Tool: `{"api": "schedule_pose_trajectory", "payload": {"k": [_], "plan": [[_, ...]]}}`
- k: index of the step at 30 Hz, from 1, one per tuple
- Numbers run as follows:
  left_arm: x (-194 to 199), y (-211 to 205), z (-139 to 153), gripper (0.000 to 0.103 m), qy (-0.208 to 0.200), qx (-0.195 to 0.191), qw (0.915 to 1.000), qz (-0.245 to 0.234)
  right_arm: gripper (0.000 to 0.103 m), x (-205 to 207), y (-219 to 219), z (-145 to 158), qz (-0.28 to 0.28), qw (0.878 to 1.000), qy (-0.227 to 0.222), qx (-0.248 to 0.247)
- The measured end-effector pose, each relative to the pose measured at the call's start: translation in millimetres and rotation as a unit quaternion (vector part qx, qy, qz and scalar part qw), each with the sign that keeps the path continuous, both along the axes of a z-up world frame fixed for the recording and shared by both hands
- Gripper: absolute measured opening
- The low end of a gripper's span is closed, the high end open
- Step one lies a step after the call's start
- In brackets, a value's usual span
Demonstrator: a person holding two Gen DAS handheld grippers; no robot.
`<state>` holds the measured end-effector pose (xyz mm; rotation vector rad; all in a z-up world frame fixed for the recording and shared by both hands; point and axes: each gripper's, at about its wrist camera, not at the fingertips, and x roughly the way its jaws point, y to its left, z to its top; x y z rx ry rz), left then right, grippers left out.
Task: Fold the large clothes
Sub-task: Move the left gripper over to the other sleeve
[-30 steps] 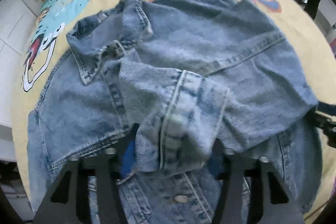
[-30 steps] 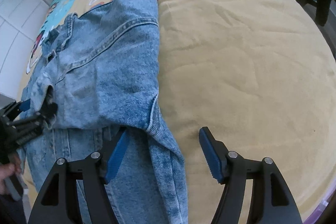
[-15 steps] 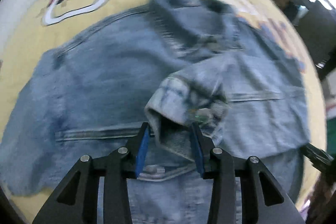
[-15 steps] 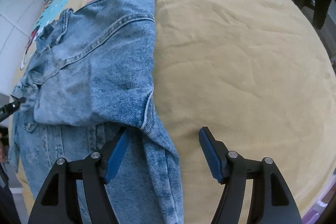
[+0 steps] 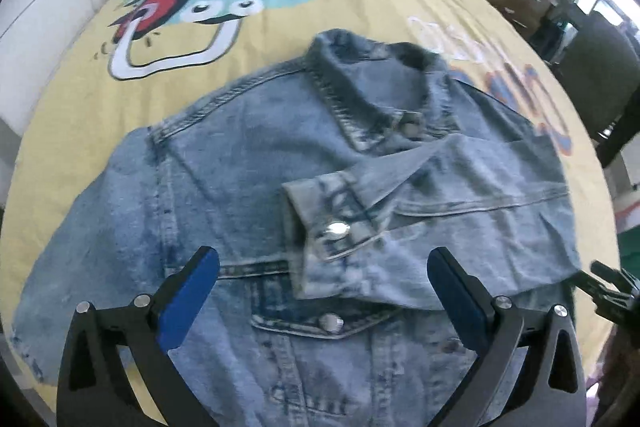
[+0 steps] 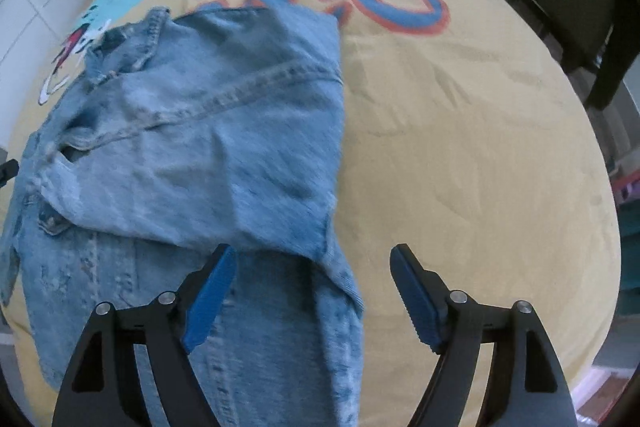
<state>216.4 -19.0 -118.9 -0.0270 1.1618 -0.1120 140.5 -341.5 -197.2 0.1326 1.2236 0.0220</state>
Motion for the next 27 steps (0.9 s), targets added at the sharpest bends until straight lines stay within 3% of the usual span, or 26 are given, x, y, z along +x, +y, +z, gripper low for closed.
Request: {"api": "schedule_pose_trajectory", "payload": {"k": [5,9,13,15,17,20,27], "plan": [[6,-23,-14,0.102,0.009,-0.004,0.9998,-0.018,0.081,7,16,4,0.010,1.000,-0.003,0.010],[12,-51,-30,0.102,-0.009,-0.008,0.9992,-0.039,0.081,14,27,3,0.008,1.000,-0.008,0.009],[15,-72,-58,0.102,-0.012,0.030,0.9981,-0.052,0.090,28,53,-4,0.023,1.000,-0.015,0.008],[14,-71,-74,0.102,-0.010,0.069,0.9962,-0.052,0.103,35,72,-15,0.032,0.999,-0.021,-0.001],[9,-65,-86,0.103,-0.013,0.107,0.9926,-0.055,0.103,39,85,-27,0.041,0.999,-0.026,-0.021],[2,-39,-95,0.103,-0.010,0.071,0.9966,-0.041,0.103,40,94,-40,0.053,0.997,-0.032,-0.047],[-2,-26,-97,0.103,-0.030,0.068,0.9963,-0.043,0.102,35,56,-44,0.015,0.999,-0.038,-0.003]]}}
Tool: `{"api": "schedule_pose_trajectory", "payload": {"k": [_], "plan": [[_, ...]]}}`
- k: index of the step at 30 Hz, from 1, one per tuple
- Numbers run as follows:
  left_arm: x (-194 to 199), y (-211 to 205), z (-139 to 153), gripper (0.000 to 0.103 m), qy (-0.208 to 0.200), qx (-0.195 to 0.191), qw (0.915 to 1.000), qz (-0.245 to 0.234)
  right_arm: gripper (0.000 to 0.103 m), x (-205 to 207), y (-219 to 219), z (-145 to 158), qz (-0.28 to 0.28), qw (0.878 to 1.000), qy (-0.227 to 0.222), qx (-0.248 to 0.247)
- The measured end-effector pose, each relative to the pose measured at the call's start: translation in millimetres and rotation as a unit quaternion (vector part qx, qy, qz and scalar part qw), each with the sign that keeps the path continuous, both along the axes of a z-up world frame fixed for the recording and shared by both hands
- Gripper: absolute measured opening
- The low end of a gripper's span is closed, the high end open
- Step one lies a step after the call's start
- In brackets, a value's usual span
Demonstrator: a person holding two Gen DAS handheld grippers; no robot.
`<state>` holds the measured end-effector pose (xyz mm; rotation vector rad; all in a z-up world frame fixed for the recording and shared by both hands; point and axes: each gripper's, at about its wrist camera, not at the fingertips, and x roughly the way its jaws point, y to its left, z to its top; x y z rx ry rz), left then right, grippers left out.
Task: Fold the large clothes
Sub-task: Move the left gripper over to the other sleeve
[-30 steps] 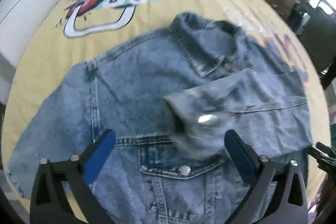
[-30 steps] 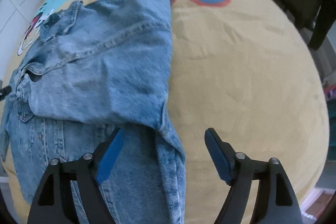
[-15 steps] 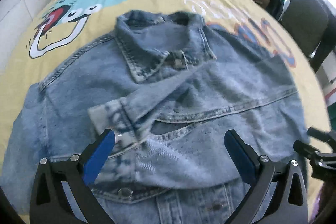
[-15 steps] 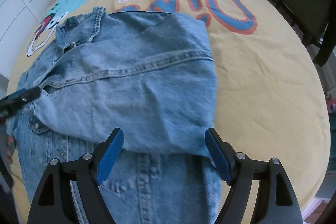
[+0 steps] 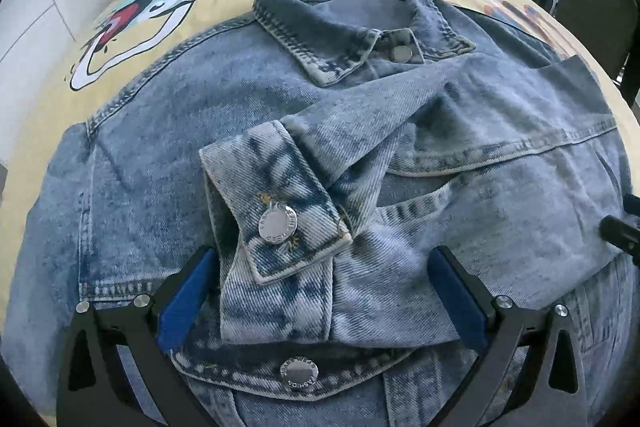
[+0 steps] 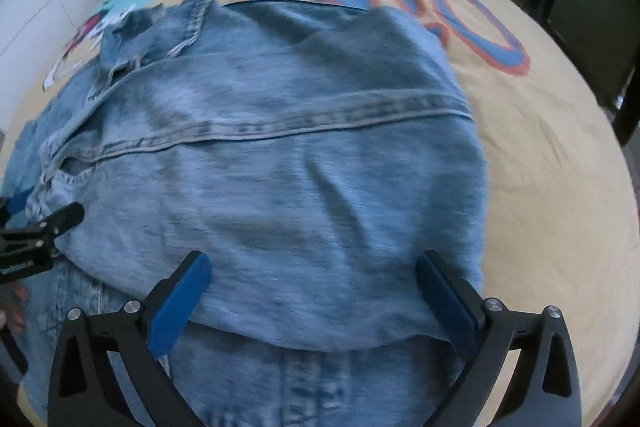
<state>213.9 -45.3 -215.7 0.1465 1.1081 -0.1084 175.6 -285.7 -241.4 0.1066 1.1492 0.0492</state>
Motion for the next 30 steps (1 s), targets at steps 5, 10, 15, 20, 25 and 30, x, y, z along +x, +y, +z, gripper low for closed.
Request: {"api": "schedule_pose_trajectory", "payload": {"k": [5,10,15,20,25,30], "plan": [[-7,0,1,0.103,-0.016,-0.006,0.9998,0.009,0.103,-2,-5,-7,0.006,1.000,-0.011,0.003],[-6,-2,3,0.102,-0.012,-0.004,0.9998,0.018,0.103,-3,-2,-6,0.003,1.000,-0.011,0.003],[-11,6,12,0.102,-0.006,-0.017,0.9996,0.021,0.102,-17,12,15,0.012,0.998,-0.028,-0.063],[-34,37,40,0.102,-0.025,-0.074,0.9955,0.054,0.102,-30,17,26,0.031,0.999,-0.011,-0.044],[-61,110,60,0.102,-0.011,-0.126,0.9820,0.140,0.103,-45,7,38,0.009,1.000,0.000,-0.019],[-91,192,65,0.102,0.002,-0.115,0.9654,0.234,0.102,-66,-9,58,-0.019,1.000,-0.006,-0.019]]}}
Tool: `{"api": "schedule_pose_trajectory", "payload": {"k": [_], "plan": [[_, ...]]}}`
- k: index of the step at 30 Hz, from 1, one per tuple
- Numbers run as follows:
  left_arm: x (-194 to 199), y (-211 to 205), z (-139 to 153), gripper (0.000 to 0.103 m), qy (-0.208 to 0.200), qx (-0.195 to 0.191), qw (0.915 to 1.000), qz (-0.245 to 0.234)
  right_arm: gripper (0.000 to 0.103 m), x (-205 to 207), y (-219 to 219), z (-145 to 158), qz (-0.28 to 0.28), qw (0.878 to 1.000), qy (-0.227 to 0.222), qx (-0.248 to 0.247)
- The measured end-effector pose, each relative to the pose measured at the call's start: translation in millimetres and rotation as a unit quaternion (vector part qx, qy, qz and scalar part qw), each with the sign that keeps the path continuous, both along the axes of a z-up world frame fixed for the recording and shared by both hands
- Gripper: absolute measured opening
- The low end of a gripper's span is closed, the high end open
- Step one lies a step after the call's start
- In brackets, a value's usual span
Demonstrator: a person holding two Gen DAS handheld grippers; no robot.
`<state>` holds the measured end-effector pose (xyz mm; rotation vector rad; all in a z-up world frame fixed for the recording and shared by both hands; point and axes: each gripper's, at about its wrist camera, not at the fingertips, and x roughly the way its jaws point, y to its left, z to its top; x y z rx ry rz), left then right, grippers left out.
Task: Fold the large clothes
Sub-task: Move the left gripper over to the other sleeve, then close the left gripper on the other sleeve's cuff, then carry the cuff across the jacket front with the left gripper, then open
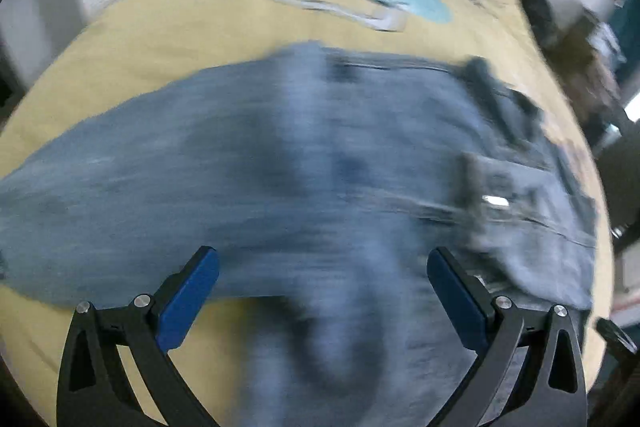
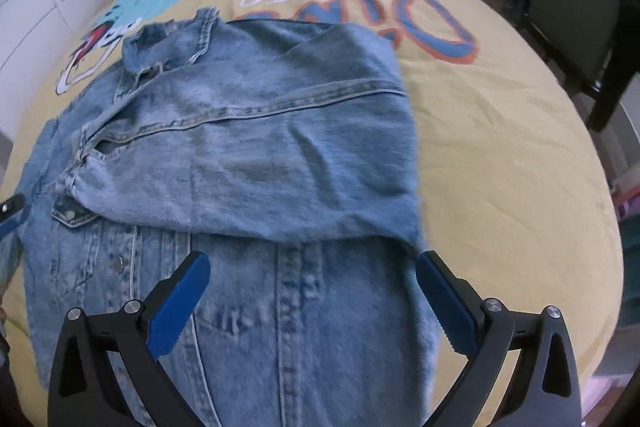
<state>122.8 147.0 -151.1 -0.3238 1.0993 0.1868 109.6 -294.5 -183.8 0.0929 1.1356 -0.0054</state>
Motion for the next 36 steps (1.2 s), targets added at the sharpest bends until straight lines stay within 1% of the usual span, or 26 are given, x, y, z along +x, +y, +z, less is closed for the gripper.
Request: {"api": "schedule_pose_trajectory", "payload": {"k": [2,3,5,6,8,10,12,14,15,17,18,19,22,23,24,25,26,27,28,29,30,32,33,35,36], "plan": [[-11,30,2,0.102,0.010,0.011,0.9993,0.035,0.103,-8,-6,7,-0.003,1.000,0.000,-0.006],[-19,50,3,0.102,0.010,0.007,0.9981,0.061,0.103,-11,-8,9,-0.004,1.000,0.000,-0.008],[-37,85,4,0.102,0.006,-0.017,0.9937,0.110,0.102,-17,-11,14,-0.008,1.000,-0.002,-0.014],[-47,103,4,0.102,0.005,-0.027,0.9902,0.137,0.103,-20,-12,15,-0.010,1.000,-0.001,-0.015],[-67,136,0,0.102,0.007,-0.041,0.9803,0.193,0.103,-25,-16,16,-0.014,1.000,0.002,-0.012],[-79,160,-5,0.102,0.012,-0.052,0.9734,0.223,0.102,-30,-19,15,-0.021,1.000,0.006,-0.011],[-92,178,-11,0.102,0.018,-0.053,0.9666,0.250,0.103,-33,-20,16,-0.029,0.999,0.008,-0.011],[-106,195,-16,0.102,0.022,-0.061,0.9567,0.284,0.103,-37,-20,17,-0.036,0.999,0.007,-0.004],[-114,202,-20,0.102,0.022,-0.073,0.9500,0.303,0.103,-38,-20,18,-0.037,0.999,0.006,-0.002],[-124,215,-27,0.102,0.022,-0.098,0.9397,0.327,0.103,-40,-18,21,-0.034,0.999,0.004,0.000],[-125,219,-33,0.102,0.026,-0.108,0.9369,0.331,0.103,-41,-17,22,-0.033,0.999,0.003,-0.002],[-124,222,-36,0.102,0.029,-0.112,0.9363,0.331,0.103,-42,-16,23,-0.031,1.000,0.002,-0.003],[-118,226,-37,0.102,0.037,-0.096,0.9395,0.327,0.103,-43,-13,26,-0.028,1.000,0.002,-0.005],[-114,225,-36,0.102,0.036,-0.090,0.9423,0.320,0.103,-44,-12,27,-0.026,1.000,0.001,-0.005],[-111,225,-35,0.102,0.032,-0.093,0.9439,0.315,0.103,-45,-11,28,-0.025,1.000,0.000,-0.005],[-109,225,-34,0.099,0.028,-0.096,0.9459,0.309,0.103,-45,-10,29,-0.023,1.000,0.000,-0.006],[-107,224,-32,0.079,0.025,-0.093,0.9495,0.299,0.102,-46,-9,29,-0.020,1.000,0.001,-0.007],[-105,222,-28,0.064,0.027,-0.080,0.9549,0.284,0.103,-47,-8,30,-0.017,1.000,0.002,-0.008],[-102,219,-25,0.033,0.027,-0.071,0.9597,0.270,0.103,-47,-7,30,-0.014,1.000,0.002,-0.009],[-101,216,-25,0.010,0.024,-0.073,0.9632,0.257,0.103,-47,-5,30,-0.010,1.000,0.002,-0.012],[-101,214,-22,0.009,0.025,-0.082,0.9666,0.241,0.103,-47,-5,30,-0.007,1.000,0.001,-0.015],[-102,207,-21,0.006,0.023,-0.069,0.9723,0.222,0.102,-47,-4,29,-0.005,1.000,0.001,-0.020],[-102,203,-14,0.006,0.016,-0.063,0.9754,0.210,0.103,-46,-4,28,-0.005,1.000,0.001,-0.019],[-96,193,3,0.005,-0.013,-0.058,0.9779,0.200,0.102,-44,-4,26,-0.008,1.000,0.002,-0.016],[-94,184,14,0.005,-0.027,-0.050,0.9809,0.186,0.102,-43,-5,25,-0.009,1.000,0.002,-0.014]]}}
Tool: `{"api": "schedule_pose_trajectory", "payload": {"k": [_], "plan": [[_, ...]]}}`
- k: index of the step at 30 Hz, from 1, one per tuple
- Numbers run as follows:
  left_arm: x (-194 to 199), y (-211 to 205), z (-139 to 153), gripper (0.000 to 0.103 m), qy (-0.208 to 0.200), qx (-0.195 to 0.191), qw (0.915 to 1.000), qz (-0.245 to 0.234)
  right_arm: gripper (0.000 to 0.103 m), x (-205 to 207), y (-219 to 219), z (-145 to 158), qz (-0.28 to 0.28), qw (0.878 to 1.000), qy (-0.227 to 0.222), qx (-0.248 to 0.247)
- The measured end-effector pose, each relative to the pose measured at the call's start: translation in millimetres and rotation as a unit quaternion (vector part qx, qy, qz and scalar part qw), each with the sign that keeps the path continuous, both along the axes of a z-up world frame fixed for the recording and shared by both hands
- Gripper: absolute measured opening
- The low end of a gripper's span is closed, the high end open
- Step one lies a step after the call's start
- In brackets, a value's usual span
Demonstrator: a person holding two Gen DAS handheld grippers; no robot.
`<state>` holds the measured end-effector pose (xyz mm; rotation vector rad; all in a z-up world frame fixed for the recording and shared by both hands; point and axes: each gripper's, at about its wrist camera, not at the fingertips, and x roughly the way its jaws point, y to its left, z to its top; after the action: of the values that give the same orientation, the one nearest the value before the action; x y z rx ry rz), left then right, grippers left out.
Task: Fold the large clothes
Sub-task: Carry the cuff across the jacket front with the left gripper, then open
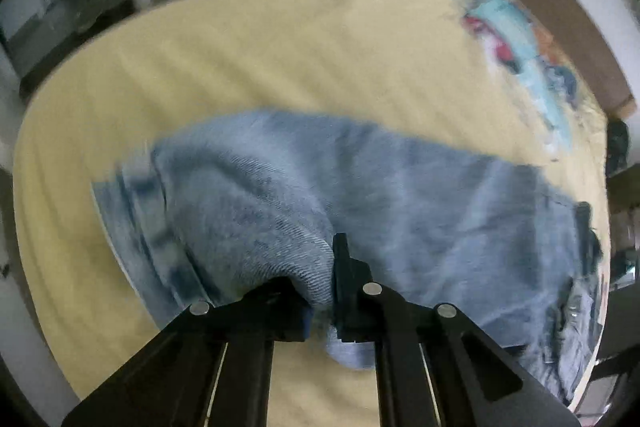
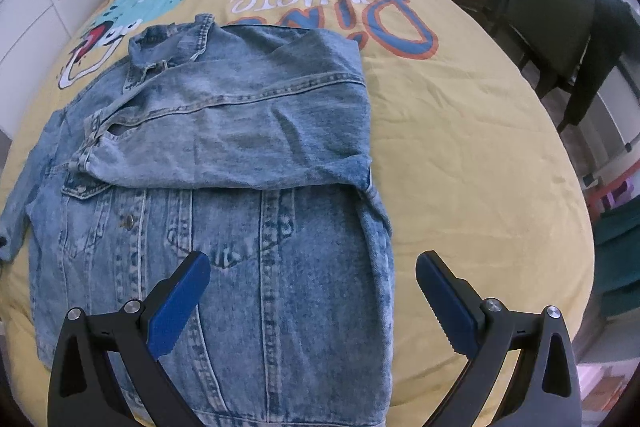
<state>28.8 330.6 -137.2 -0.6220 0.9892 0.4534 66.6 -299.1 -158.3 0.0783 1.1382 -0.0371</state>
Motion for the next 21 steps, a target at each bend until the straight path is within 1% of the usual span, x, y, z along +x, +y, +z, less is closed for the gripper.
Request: {"api": "schedule_pose_trajectory", "payload": {"k": [2,5,6,8,10,12,14,15,17,19,21], "plan": [[9,-17,19,0.005,-0.022,0.012,0.9992,-0.033,0.103,2,0,-2,-0.001,1.000,0.001,0.004],[31,-57,44,0.005,-0.046,0.010,0.9949,-0.090,0.103,7,1,-2,0.005,1.000,-0.002,0.009],[42,-79,53,0.005,-0.049,0.011,0.9915,-0.120,0.103,9,1,-2,0.007,1.000,-0.003,0.008],[74,-110,60,0.005,-0.051,0.011,0.9850,-0.165,0.102,14,-1,-1,0.005,1.000,-0.007,0.011],[93,-143,65,0.005,-0.052,0.013,0.9784,-0.200,0.103,18,-3,0,-0.002,1.000,-0.012,0.003],[105,-180,70,0.005,-0.056,0.004,0.9714,-0.231,0.103,24,-4,0,-0.001,1.000,-0.016,-0.007],[115,-216,75,0.004,-0.058,-0.002,0.9630,-0.263,0.103,28,-6,-2,0.000,1.000,-0.016,0.006],[123,-239,77,0.004,-0.058,0.001,0.9570,-0.284,0.103,30,-7,-2,0.001,1.000,-0.015,0.011],[152,-280,78,0.004,-0.056,0.005,0.9461,-0.319,0.102,33,-8,-3,0.005,1.000,-0.015,0.012],[171,-321,79,0.004,-0.059,0.006,0.9348,-0.350,0.103,34,-10,-4,0.007,1.000,-0.014,0.008],[177,-355,83,0.004,-0.068,0.007,0.9251,-0.373,0.102,34,-14,-4,0.002,1.000,-0.015,0.013]]}}
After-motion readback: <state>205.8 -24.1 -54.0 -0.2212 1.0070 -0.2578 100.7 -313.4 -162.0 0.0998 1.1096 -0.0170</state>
